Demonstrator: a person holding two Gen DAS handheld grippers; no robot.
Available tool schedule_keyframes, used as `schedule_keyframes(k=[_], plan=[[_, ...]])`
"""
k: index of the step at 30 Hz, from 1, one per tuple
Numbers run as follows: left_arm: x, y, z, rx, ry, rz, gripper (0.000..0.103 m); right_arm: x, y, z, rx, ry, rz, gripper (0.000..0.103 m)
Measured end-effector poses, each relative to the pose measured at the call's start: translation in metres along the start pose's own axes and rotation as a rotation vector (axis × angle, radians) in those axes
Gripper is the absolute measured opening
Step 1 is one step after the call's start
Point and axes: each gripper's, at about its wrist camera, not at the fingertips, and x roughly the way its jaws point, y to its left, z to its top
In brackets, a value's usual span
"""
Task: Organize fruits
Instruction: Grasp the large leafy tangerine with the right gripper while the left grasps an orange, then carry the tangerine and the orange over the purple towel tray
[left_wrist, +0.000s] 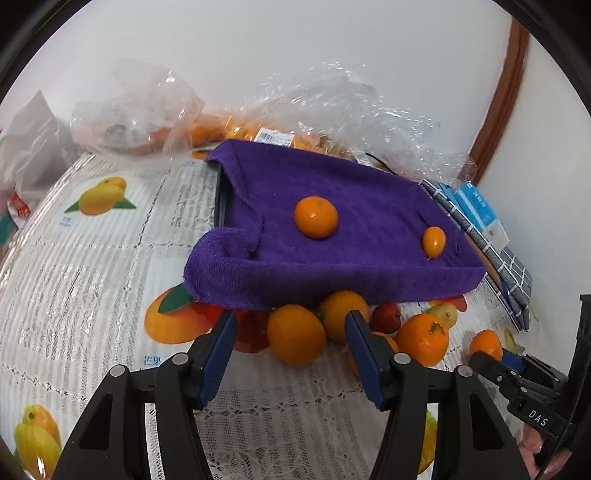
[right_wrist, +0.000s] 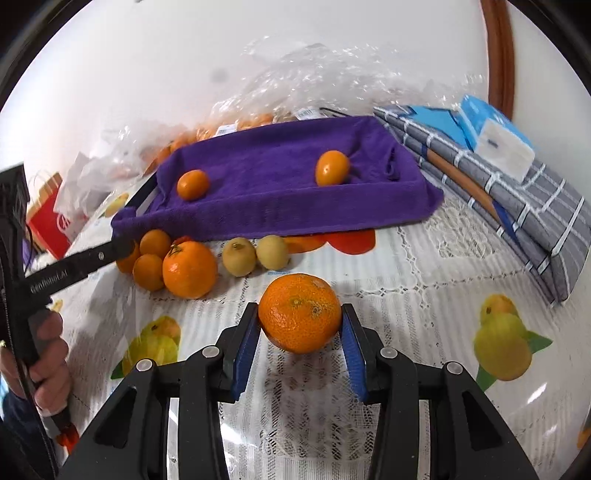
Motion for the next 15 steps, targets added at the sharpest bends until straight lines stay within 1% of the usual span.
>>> schedule_keyframes(k=[3,5,6,7,9,15], plan=[[0.0009,-0.0026,-0.0001,0.010,0.002,0.003,0.054,0.0021,-0.0036,0.0040,0.026,-0.005,0.035,0.043],[0.0024,-0.0045,0.0003,0.017,0.010,0.001,0.047,0.0025,-0.0044,0.0037,0.034,-0.003,0.046,0.043],[0.0028,-0.0042,-0.0001,0.015,0.015,-0.002,0.040,0.0016,-0.0054,0.0032,0.041,-0.007,0.051,0.043],[0.0034,-0.0034,-0.0001,0.012,0.018,-0.003,0.036,0.0004,-0.0061,0.0029,0.046,-0.015,0.054,0.043],[0.0033,-0.0023,-0.0005,0.006,0.020,-0.008,0.033,-0.0022,-0.0073,0.0021,0.055,-0.028,0.060,0.043],[0.0028,-0.0061,-0.0029,0.020,0.020,-0.011,0.033,-0.0008,-0.0079,0.0030,0.061,-0.023,0.055,0.043]])
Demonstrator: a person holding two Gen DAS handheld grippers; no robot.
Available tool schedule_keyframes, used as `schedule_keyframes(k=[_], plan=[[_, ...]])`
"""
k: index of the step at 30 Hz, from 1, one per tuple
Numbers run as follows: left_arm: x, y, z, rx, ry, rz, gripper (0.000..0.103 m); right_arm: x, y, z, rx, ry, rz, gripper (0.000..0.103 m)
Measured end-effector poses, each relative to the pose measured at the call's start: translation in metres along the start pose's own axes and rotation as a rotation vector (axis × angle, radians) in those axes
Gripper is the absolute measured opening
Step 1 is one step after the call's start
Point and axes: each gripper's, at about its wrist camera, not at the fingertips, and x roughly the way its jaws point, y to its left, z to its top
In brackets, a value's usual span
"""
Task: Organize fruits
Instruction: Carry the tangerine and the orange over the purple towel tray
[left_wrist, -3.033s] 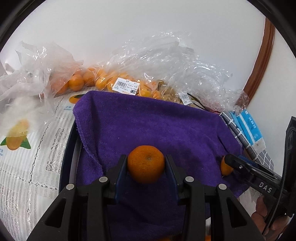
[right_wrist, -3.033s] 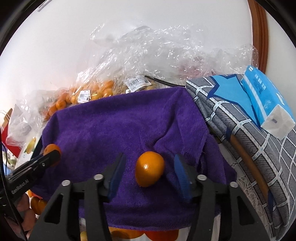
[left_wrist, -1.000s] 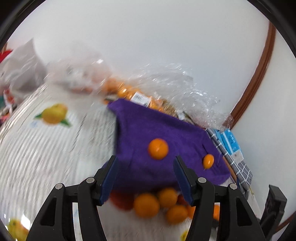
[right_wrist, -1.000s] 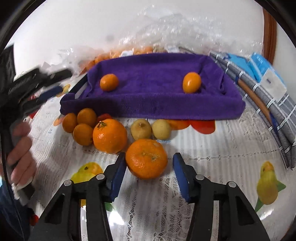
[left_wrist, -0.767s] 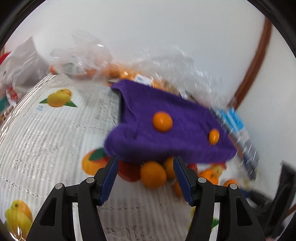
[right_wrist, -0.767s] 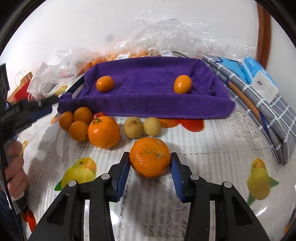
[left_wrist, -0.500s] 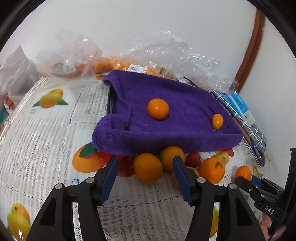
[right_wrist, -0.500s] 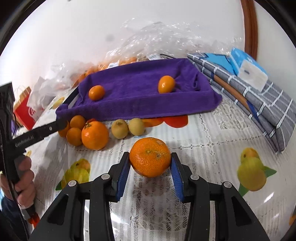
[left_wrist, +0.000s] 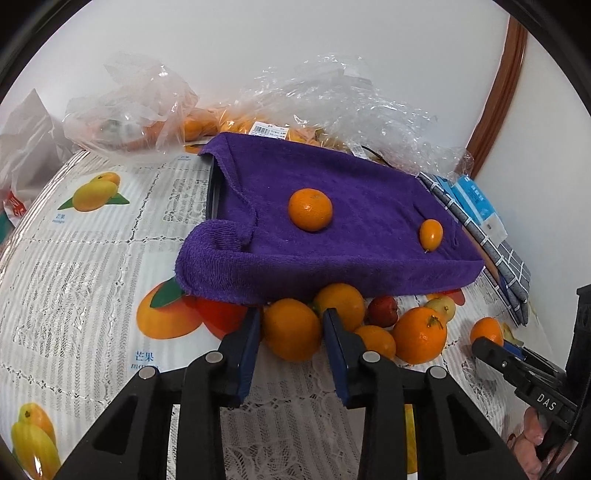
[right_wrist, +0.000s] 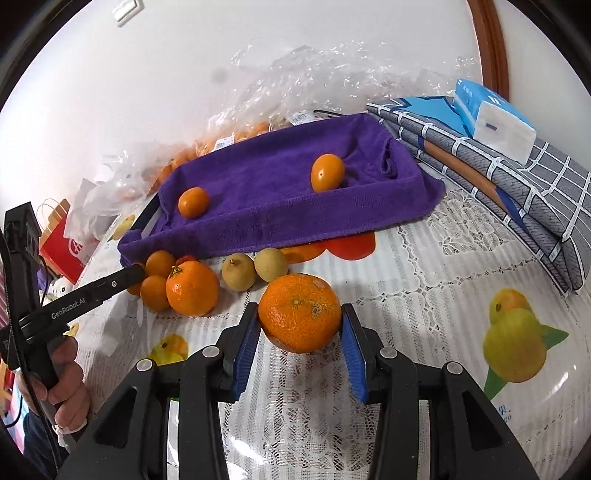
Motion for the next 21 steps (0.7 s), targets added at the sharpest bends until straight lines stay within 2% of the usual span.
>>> schedule_keyframes(k=[13,21], plan=[[0.001,-0.004,0.000,0.013,-0.004,0.006,0.033,0.002,0.003,-0.001,-0.017,0.002,-0.026,0.043],[-0.014,-0.013,-0.001,0.036,-0.078,-0.031,0.033,0.001,0.004,-0.001,-0.021,-0.005,-0.025,0.043]])
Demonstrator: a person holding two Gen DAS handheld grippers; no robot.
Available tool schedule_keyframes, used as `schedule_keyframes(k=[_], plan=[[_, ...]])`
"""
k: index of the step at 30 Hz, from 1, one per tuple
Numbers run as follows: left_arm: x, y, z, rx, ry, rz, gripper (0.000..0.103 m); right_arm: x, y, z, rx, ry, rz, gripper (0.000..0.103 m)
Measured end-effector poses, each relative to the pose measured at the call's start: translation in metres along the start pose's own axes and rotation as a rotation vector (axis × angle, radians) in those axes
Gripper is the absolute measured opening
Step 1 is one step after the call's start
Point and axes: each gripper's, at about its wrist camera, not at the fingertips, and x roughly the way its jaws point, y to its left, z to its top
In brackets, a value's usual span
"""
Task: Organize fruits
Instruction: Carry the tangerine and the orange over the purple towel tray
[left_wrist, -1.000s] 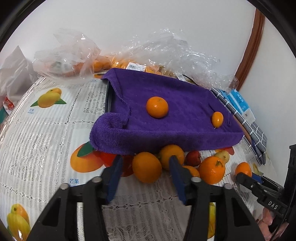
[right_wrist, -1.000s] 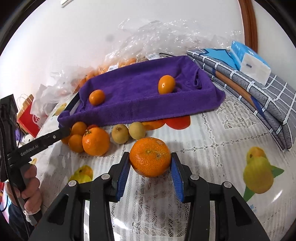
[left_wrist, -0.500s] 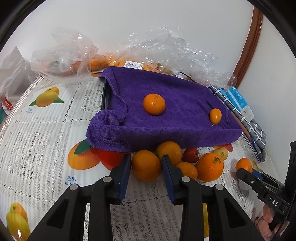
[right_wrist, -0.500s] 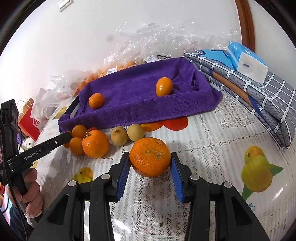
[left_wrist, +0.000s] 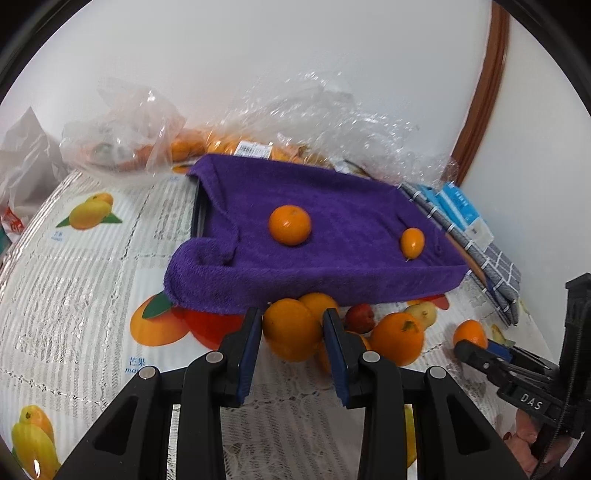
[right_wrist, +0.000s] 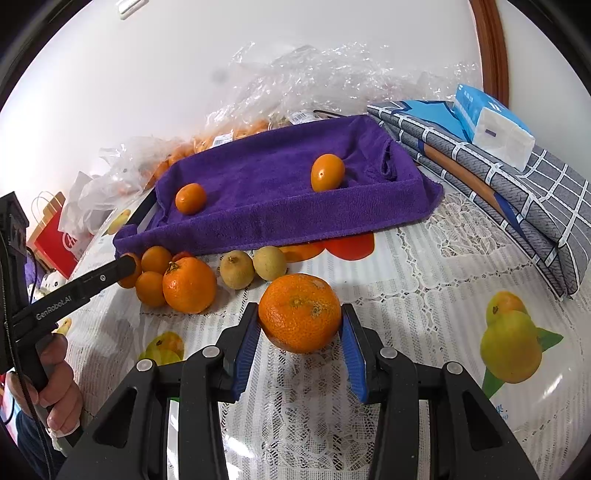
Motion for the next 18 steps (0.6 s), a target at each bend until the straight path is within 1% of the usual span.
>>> schedule_keyframes(k=[7,14,16,18], plan=[[-0.011,0.000,0.003,-0.013,-0.045,-0.027,0.033,-0.006,0.001,-0.001,0.000,-0.028,-0.016,0.043],[-0.017,0.002,0.006,-0.022,-0.070,-0.001,0.033,-0.011,-0.002,0.001,0.017,-0.035,-0.040,0.043],[-0.021,0.001,0.008,-0.018,-0.083,-0.003,0.033,-0.012,-0.001,0.004,0.010,-0.035,-0.048,0.043],[-0.025,0.000,0.013,-0.017,-0.095,-0.003,0.033,-0.015,-0.001,0.011,0.011,-0.044,-0.036,0.043]])
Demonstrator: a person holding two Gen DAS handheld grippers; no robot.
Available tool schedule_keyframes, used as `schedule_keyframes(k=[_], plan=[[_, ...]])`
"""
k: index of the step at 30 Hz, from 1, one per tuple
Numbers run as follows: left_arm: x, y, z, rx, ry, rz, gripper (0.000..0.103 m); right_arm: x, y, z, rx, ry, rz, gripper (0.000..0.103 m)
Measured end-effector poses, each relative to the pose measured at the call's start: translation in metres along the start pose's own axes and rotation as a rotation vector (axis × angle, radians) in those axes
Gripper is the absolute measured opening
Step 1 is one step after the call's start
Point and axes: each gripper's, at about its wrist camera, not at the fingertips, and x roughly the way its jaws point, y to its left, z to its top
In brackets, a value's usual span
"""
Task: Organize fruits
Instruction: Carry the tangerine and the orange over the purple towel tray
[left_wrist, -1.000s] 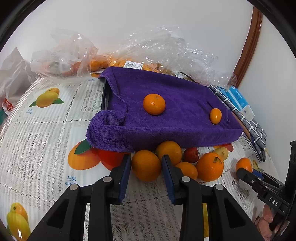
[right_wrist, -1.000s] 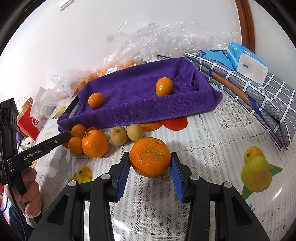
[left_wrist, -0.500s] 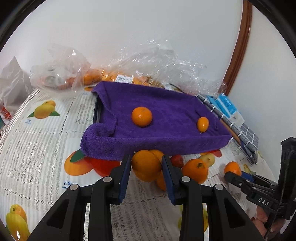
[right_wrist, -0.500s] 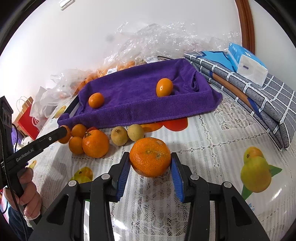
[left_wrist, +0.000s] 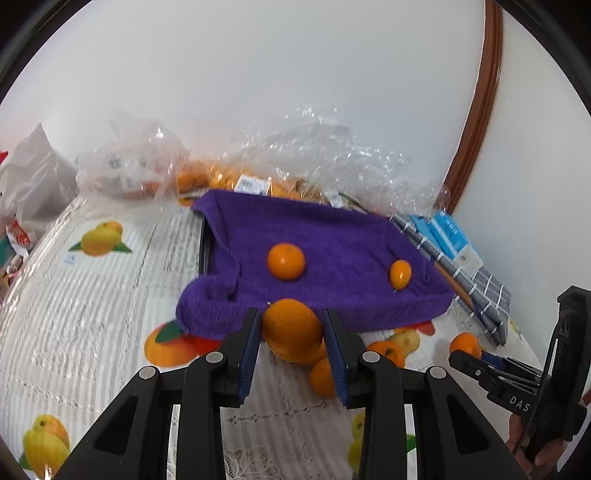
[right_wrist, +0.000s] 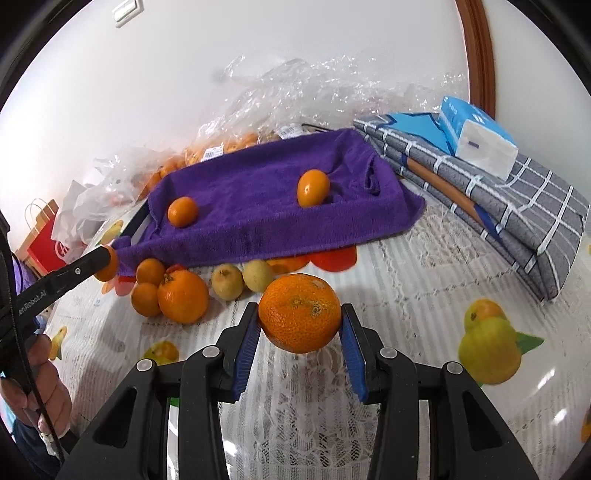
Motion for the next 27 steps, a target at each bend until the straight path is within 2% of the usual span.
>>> schedule_keyframes(k=[7,12,17,27], plan=[[0.005,-0.009,0.040,0.019,-0.006,0.013,0.033,-0.011,0.002,0.042,-0.028,-0.086,0.003,0.043],[0.026,-0.016,0.060,0.040,-0.026,0.011,0.033,0.000,0.000,0.070,-0.046,-0.130,-0.003,0.043],[0.048,-0.010,0.053,0.013,-0.012,-0.029,0.033,0.027,-0.002,0.084,-0.056,-0.141,-0.007,0.043],[0.069,0.004,0.045,-0.046,0.020,-0.040,0.033,0.065,-0.001,0.078,-0.075,-0.087,-0.019,0.043]])
